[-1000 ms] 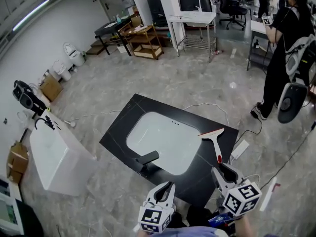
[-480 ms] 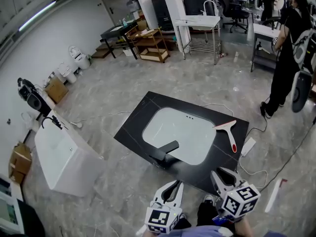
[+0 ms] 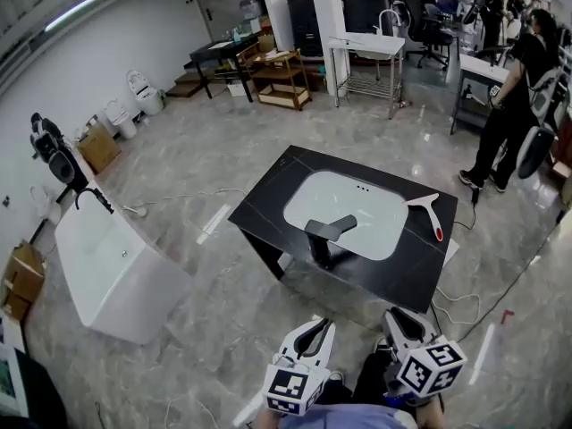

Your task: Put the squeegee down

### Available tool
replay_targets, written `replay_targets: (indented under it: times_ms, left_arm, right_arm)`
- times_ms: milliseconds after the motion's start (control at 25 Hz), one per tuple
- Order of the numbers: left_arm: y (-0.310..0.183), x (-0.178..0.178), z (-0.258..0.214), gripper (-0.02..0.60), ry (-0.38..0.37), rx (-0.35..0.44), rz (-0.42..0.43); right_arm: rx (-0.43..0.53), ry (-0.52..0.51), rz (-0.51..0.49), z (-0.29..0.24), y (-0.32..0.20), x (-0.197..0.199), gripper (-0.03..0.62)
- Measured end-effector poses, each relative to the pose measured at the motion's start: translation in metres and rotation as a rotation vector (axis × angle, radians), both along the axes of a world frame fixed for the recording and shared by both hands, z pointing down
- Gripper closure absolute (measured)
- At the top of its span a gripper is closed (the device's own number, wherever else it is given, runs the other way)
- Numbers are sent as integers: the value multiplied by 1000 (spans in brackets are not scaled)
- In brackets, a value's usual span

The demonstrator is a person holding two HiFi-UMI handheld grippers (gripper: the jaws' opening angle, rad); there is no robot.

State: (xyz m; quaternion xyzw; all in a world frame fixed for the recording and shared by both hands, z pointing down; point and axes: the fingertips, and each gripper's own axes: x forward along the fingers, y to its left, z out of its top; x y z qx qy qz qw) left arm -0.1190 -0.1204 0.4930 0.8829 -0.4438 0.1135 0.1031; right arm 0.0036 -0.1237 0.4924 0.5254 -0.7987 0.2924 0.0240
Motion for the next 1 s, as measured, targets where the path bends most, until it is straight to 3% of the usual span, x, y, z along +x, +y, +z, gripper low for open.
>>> replay_targets:
  times_ms: [160,480,720,1000]
  left_arm:
    - [23,-9,0,541,31,-1,41]
    - [63,8,-12,541,53,19,147]
    - [82,18,-24,541,56,43,151]
    - [114,59,-39,541,78,70,109]
  right_arm:
    - [-8,21,56,2,41,-6,526]
    - [-19,2,161,-8,95,4,545]
    - [9,16,159,-18,110,12,557]
    - [14,26,133,-25,148,50,565]
